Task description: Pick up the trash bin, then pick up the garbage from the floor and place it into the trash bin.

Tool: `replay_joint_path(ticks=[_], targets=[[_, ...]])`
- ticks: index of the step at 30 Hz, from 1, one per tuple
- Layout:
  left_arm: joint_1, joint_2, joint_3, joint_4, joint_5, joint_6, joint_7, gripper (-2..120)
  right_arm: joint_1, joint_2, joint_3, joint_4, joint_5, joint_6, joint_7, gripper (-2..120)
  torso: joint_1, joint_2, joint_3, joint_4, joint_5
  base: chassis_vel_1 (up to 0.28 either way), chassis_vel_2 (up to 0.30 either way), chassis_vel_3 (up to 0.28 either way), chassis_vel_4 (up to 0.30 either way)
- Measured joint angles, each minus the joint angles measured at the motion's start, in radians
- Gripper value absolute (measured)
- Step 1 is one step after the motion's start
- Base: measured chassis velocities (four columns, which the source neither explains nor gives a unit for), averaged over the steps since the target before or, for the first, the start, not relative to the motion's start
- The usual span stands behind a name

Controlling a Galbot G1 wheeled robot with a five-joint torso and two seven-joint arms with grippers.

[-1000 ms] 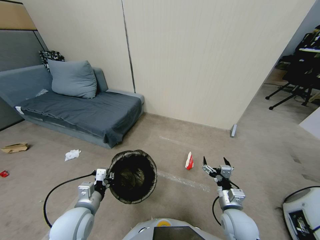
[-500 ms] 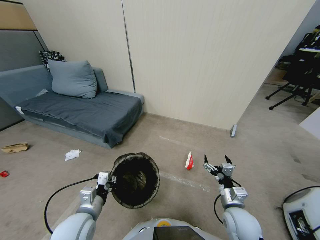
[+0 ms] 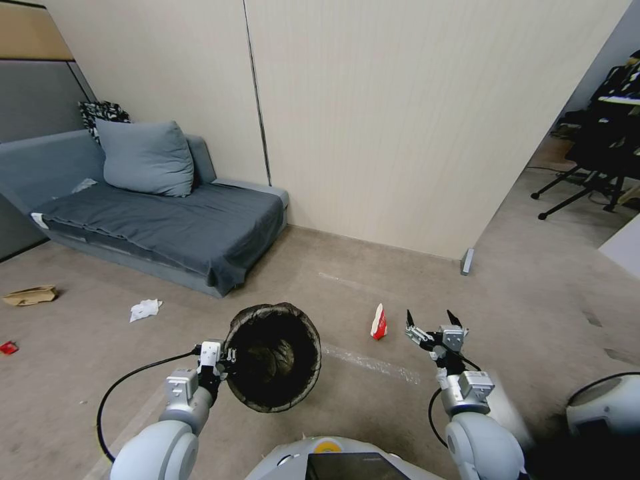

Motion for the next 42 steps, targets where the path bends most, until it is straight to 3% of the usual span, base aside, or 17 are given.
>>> replay_joint_path(ticks=[42], targets=[[-0.009, 0.010, -0.045, -0.003, -0.018, 0.005, 0.009, 1, -0.001, 0.019, -0.018, -0.020, -0.011, 0.010, 0.003, 100, 0.000, 0.000, 0.000, 0.0000, 0.0000, -0.050, 0.054, 0.046, -0.048]])
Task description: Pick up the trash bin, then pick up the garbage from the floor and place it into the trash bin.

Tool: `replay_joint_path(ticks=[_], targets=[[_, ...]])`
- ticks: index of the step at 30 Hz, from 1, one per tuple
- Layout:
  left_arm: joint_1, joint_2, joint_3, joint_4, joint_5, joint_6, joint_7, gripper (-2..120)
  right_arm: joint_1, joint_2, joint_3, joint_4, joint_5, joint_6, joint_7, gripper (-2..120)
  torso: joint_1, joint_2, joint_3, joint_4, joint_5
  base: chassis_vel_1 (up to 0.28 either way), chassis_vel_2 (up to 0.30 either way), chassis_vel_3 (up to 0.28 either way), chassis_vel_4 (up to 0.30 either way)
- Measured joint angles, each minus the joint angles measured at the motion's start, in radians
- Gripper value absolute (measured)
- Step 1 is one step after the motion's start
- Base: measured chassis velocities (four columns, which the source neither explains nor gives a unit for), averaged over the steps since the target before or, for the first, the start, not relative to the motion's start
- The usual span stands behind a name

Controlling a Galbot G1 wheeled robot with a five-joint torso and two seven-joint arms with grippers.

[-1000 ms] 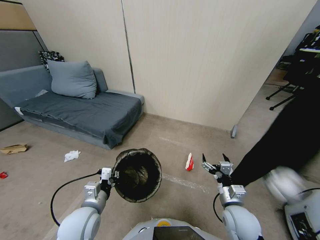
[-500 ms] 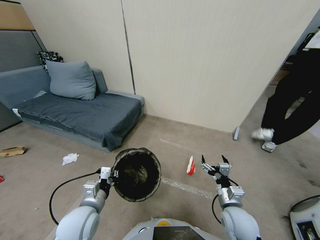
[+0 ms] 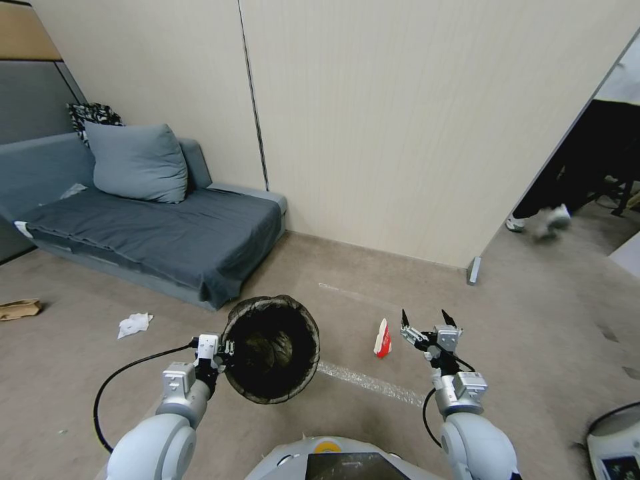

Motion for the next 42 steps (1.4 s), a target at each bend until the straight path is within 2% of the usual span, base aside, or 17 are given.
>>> replay_joint_path(ticks=[16, 20, 24, 31, 35, 37, 40, 42], targets=[[-0.007, 0.002, -0.006, 0.006, -0.005, 0.001, 0.004, 1, 0.008, 0.000, -0.003, -0.008, 0.000, -0.003, 0.001, 100, 0.000, 0.000, 0.000, 0.0001, 0.0000, -0.027, 0.023, 0.027, -0.020], [-0.010, 0.007, -0.013, 0.006, -0.015, 0.005, 0.004, 1, 0.016, -0.006, -0.007, -0.012, 0.012, -0.026, 0.012, 100, 0.000, 0.000, 0.000, 0.0000, -0.0001, 0.000, 0.000, 0.000, 0.000], [-0.017, 0.026, -0.025, -0.003, -0.033, 0.021, 0.002, 1, 0.049, -0.037, -0.014, -0.040, 0.046, -0.092, 0.041, 100, 0.000, 0.000, 0.000, 0.0000, 0.0000, 0.000, 0.000, 0.000, 0.000], [-0.017, 0.071, -0.035, -0.036, -0.072, 0.046, -0.022, 1, 0.161, -0.156, -0.043, -0.152, 0.214, -0.226, 0.098, 100, 0.000, 0.000, 0.000, 0.0001, 0.0001, 0.000, 0.000, 0.000, 0.000], [-0.013, 0.070, -0.013, -0.050, -0.077, 0.053, -0.035, 1, 0.208, -0.180, -0.062, -0.231, 0.252, -0.238, 0.112, 100, 0.000, 0.000, 0.000, 0.0001, -0.0001, 0.000, 0.000, 0.000, 0.000], [-0.009, 0.069, 0.009, -0.061, -0.076, 0.056, -0.042, 1, 0.253, -0.193, -0.089, -0.323, 0.267, -0.239, 0.126, 100, 0.000, 0.000, 0.000, 0.0003, 0.0000, 0.000, 0.000, 0.000, 0.000], [-0.007, 0.071, 0.018, -0.068, -0.068, 0.057, -0.042, 1, 0.286, -0.199, -0.116, -0.396, 0.284, -0.239, 0.132, 100, 0.000, 0.000, 0.000, 0.0000, 0.0004, 0.000, 0.000, 0.000, 0.000], [-0.008, 0.072, 0.019, -0.072, -0.065, 0.058, -0.042, 1, 0.301, -0.202, -0.127, -0.420, 0.298, -0.239, 0.136, 100, 0.000, 0.000, 0.000, 0.0000, 0.0001, 0.000, 0.000, 0.000, 0.000]])
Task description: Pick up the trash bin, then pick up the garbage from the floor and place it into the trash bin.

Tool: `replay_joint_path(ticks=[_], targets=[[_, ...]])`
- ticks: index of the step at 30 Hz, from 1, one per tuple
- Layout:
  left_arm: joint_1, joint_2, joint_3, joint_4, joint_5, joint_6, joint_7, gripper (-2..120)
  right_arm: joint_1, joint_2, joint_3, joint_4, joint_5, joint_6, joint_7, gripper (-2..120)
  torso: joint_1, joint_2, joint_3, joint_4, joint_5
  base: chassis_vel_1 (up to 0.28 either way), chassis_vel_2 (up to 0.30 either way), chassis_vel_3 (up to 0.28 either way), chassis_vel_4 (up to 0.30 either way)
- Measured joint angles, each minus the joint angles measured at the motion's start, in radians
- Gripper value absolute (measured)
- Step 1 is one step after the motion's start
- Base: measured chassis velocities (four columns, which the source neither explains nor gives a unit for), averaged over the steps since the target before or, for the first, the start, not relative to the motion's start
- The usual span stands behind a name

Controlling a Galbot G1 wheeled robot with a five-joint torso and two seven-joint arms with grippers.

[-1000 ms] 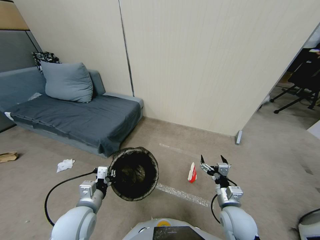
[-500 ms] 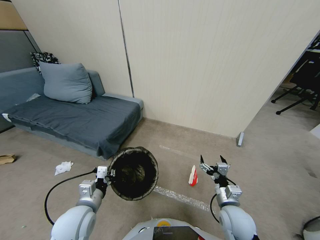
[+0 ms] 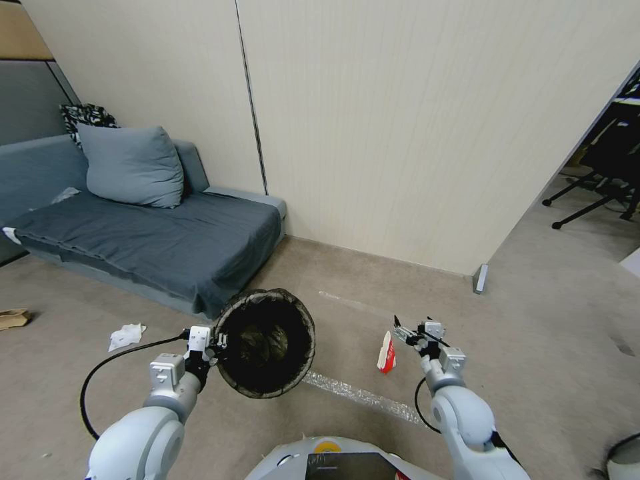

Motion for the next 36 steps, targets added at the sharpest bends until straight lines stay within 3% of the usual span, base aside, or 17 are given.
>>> replay_joint_path(ticks=[12, 21, 36], targets=[[0.001, 0.018, -0.010, -0.030, 0.000, 0.010, -0.002, 1, 0.106, -0.018, -0.087, -0.211, 0.122, -0.026, 0.047, 100, 0.000, 0.000, 0.000, 0.0001, -0.0002, 0.000, 0.000, 0.000, 0.000], [0.009, 0.037, -0.010, -0.035, -0.002, 0.010, 0.000, 1, 0.193, 0.020, -0.129, -0.370, 0.164, -0.033, 0.094, 100, 0.000, 0.000, 0.000, 0.0001, -0.0002, 0.000, 0.000, 0.000, 0.000], [0.014, 0.034, -0.010, -0.035, 0.000, 0.010, 0.002, 1, 0.276, 0.056, -0.127, -0.485, 0.162, -0.016, 0.152, 100, 0.000, 0.000, 0.000, 0.0001, -0.0002, 0.000, 0.000, 0.000, 0.000]])
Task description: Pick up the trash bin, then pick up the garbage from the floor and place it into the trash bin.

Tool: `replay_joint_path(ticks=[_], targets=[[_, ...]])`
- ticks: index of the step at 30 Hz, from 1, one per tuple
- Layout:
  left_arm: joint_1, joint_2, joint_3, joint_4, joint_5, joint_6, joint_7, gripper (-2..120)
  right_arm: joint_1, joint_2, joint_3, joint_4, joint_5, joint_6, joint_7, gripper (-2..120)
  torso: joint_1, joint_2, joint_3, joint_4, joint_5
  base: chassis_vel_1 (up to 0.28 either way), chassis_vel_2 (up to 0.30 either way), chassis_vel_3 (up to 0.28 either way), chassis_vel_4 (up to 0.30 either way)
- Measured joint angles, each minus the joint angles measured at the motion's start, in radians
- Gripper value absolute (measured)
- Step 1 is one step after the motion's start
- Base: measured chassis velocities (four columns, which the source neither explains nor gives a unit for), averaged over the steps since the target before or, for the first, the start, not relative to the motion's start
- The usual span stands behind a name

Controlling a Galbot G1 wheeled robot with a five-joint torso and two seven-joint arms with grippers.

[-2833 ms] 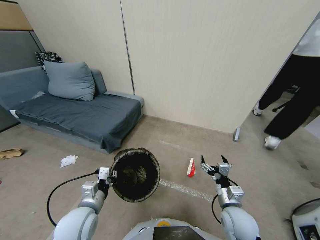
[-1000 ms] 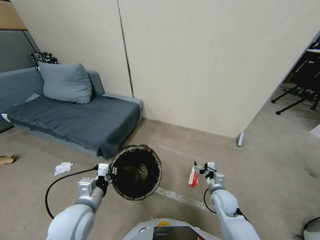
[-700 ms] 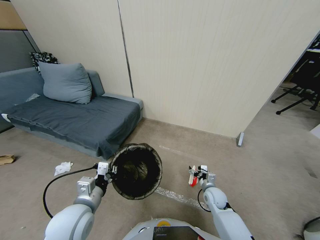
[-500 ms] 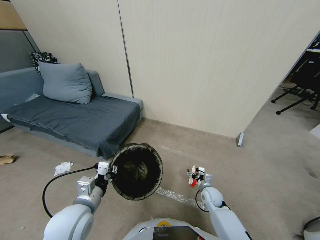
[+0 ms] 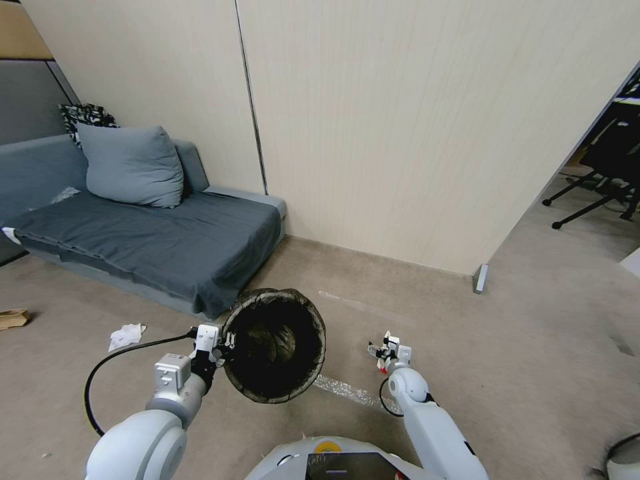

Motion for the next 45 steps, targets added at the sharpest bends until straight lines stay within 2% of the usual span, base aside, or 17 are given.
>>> replay_joint_path(ticks=[13, 14, 15, 17, 20, 22, 26, 28, 30, 33, 35, 37, 38, 40, 45], targets=[[0.006, -0.001, 0.000, 0.000, 0.001, -0.001, 0.002, 1, 0.002, 0.016, 0.000, -0.016, 0.002, -0.015, 0.098, 98, 0.000, 0.000, 0.000, 0.0000, 0.0001, 0.000, 0.000, 0.000, 0.000], [0.006, -0.001, 0.000, 0.000, 0.001, -0.001, 0.003, 1, 0.001, 0.019, 0.000, -0.019, 0.000, -0.016, 0.103, 91, 0.000, 0.000, 0.000, 0.0000, 0.0000, 0.000, 0.000, 0.000, 0.000], [0.006, -0.001, 0.000, 0.000, 0.001, -0.001, 0.003, 1, 0.001, 0.019, 0.000, -0.019, 0.000, -0.016, 0.103, 91, 0.000, 0.000, 0.000, 0.0000, 0.0000, 0.000, 0.000, 0.000, 0.000], [0.006, 0.001, 0.000, 0.000, 0.001, -0.001, 0.005, 1, 0.001, 0.025, 0.000, -0.025, -0.002, -0.017, 0.105, 82, 0.000, 0.000, 0.000, 0.0000, 0.0000, 0.000, 0.000, 0.000, 0.000], [0.006, 0.001, 0.000, 0.000, 0.001, -0.001, 0.006, 1, 0.001, 0.029, 0.000, -0.030, -0.004, -0.017, 0.105, 76, 0.000, 0.000, 0.000, 0.0001, 0.0001, 0.000, 0.000, 0.000, 0.000], [0.004, 0.002, 0.000, 0.000, 0.001, -0.001, 0.010, 1, 0.001, 0.036, 0.000, -0.045, -0.013, -0.015, 0.104, 63, 0.000, 0.000, 0.000, 0.0001, 0.0001, 0.000, 0.000, 0.000, 0.000], [0.003, 0.004, 0.000, 0.000, 0.001, -0.001, 0.011, 1, 0.002, 0.040, 0.002, -0.054, -0.020, -0.012, 0.102, 53, 0.000, 0.000, 0.000, 0.0000, -0.0001, 0.000, 0.000, 0.000, 0.000], [0.001, 0.007, 0.000, 0.001, 0.001, -0.002, 0.013, 1, 0.001, 0.044, 0.006, -0.062, -0.025, -0.008, 0.099, 42, 0.000, 0.000, 0.000, 0.0000, -0.0001, 0.000, 0.000, 0.000, 0.000], [-0.001, 0.008, 0.000, 0.001, 0.001, -0.003, 0.014, 1, 0.001, 0.045, 0.008, -0.065, -0.028, -0.006, 0.098, 39, 0.000, 0.000, 0.000, 0.0000, -0.0002, 0.000, 0.000, 0.000, 0.000], [-0.004, 0.011, 0.000, 0.004, 0.001, -0.004, 0.015, 1, -0.002, 0.048, 0.016, -0.071, -0.037, 0.000, 0.096, 24, 0.000, 0.000, 0.000, -0.0002, -0.0003, 0.000, 0.000, 0.000, 0.000], [-0.004, 0.012, 0.000, 0.004, 0.000, -0.004, 0.015, 1, -0.003, 0.049, 0.017, -0.071, -0.038, 0.001, 0.096, 20, 0.000, 0.000, 0.000, -0.0002, -0.0003, 0.000, 0.000, 0.000, 0.000], [-0.004, 0.013, -0.001, 0.004, -0.001, -0.004, 0.015, 1, -0.008, 0.051, 0.020, -0.070, -0.044, 0.007, 0.096, 9, 0.000, 0.000, 0.000, -0.0002, -0.0002, 0.000, 0.000, 0.000, 0.000], [-0.004, 0.013, -0.001, 0.004, -0.001, -0.004, 0.015, 1, -0.008, 0.051, 0.020, -0.070, -0.044, 0.007, 0.096, 9, 0.000, 0.000, 0.000, -0.0002, -0.0002, 0.000, 0.000, 0.000, 0.000], [-0.003, 0.013, -0.001, 0.003, -0.002, -0.004, 0.015, 1, -0.012, 0.054, 0.022, -0.069, -0.045, 0.012, 0.096, 0, 0.000, 0.000, 0.000, -0.0001, -0.0002, 0.000, 0.000, 0.000, 0.000], [-0.002, 0.015, -0.002, 0.003, -0.003, -0.004, 0.015, 1, -0.019, 0.057, 0.027, -0.060, -0.048, 0.023, 0.097, 0, 0.000, 0.000, 0.000, 0.0002, 0.0002, 0.000, 0.000, 0.000, 0.000]])
